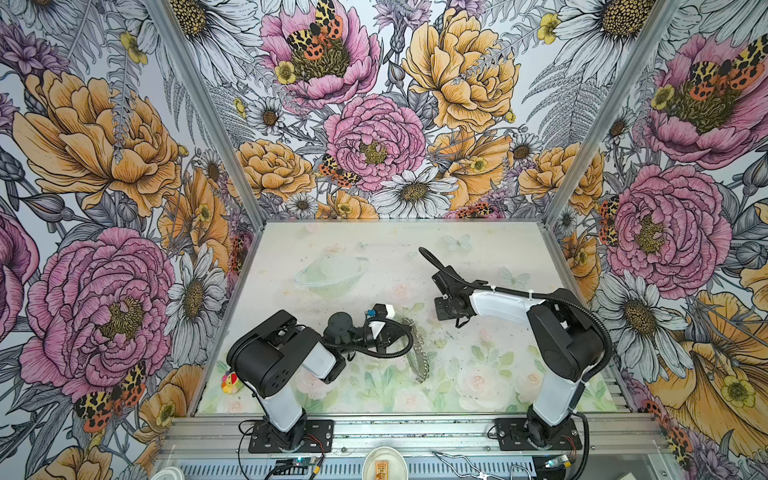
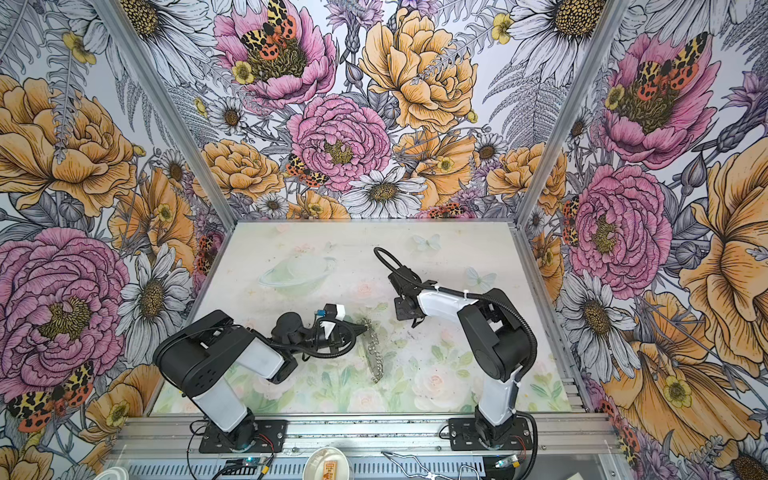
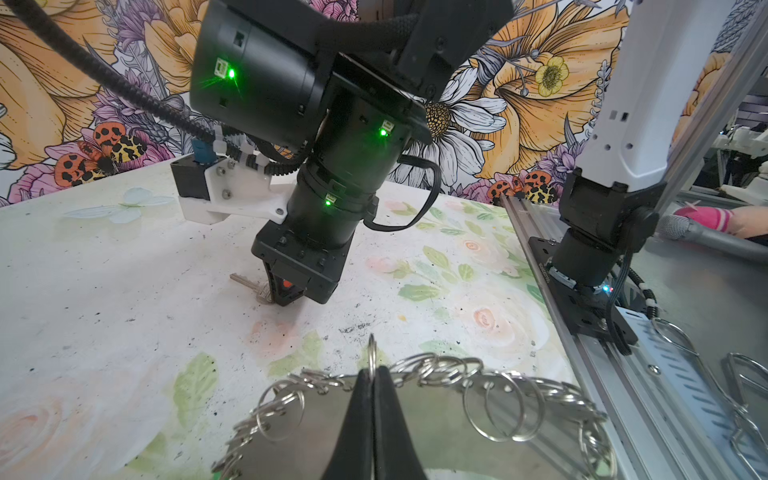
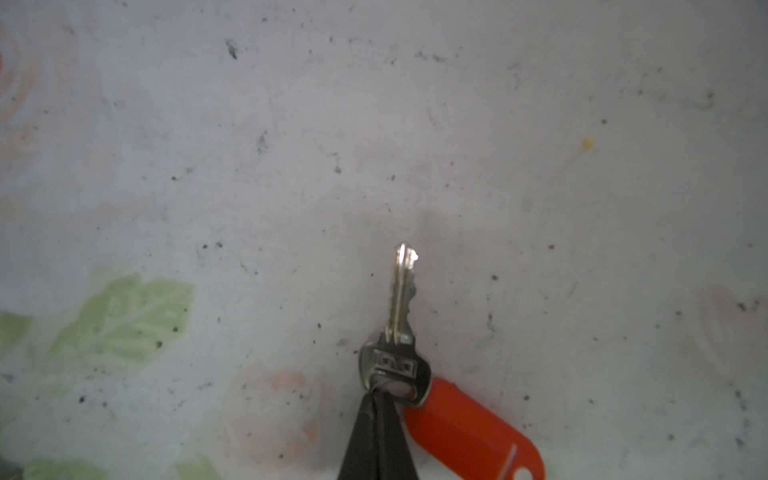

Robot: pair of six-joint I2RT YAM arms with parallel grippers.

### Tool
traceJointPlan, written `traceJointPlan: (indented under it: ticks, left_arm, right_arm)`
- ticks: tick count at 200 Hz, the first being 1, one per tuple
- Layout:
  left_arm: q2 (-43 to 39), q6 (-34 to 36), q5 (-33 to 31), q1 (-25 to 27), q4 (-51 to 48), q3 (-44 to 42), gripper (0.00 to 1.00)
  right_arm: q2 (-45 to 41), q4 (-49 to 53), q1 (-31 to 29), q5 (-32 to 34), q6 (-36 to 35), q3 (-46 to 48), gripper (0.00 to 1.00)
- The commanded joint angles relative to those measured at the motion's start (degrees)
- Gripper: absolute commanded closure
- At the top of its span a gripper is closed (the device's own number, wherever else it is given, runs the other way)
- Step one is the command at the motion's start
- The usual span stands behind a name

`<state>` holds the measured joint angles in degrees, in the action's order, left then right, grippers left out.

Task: Put the keys on the keyring

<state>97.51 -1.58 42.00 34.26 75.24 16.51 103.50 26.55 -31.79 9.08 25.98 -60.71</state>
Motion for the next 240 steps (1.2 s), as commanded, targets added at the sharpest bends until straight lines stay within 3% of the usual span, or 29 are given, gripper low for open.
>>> traceJointPlan:
  ticks: [1,30,53,76,105,140,197,215,240]
  left_arm:
    - [0.4,-0.6,0.1,-0.4,2.0,0.6,1.0]
    - [0.4,-0.5,0.0,-0.4,2.0,0.6,1.0]
    - [0.4,-0.5,0.1,-0.4,2.0,0.5,1.0]
    - [0.2,-0.5,0.2,-0.4,2.0,0.5,1.0]
    - [0.1,-0.5,0.1,-0.4,2.0,0.5,1.0]
    - [0.5,-0.6,0.2,-0.4,2.0,0.7,1.0]
    - [0.4,-0.8,0.1,-0.5,2.0,0.6,1.0]
    - [0.5,-0.8,0.1,-0.5,2.0,0.6,1.0]
    - [0.7,-0.8,0.2,-0.6,2.0,0.8,1.0]
  right_arm:
    - [-3.0,0.7,0.1,-1.2,-0.3,0.4,1.0]
    - [-5.7,-0.5,0.1,-4.4,0.2,0.6,1.0]
    - [-6.3,-0.5,0.3,-2.6,0.0,0.6,1.0]
    - [-5.8,0.4,0.2,0.4,-0.7,1.3,0.77]
    - [-4.9,3.0,-0.2,3.2,-2.1,2.3,0.66]
    - [-2.6,3.3,-0.2,3.8,-3.0,2.6,0.65]
    - [1.0,3.3,0.1,3.6,-3.0,0.9,0.72]
    - [0.5,3.6,0.0,4.5,-3.2,1.0,0.71]
    - [-1.8,3.5,0.5,4.5,-3.2,2.0,0.61]
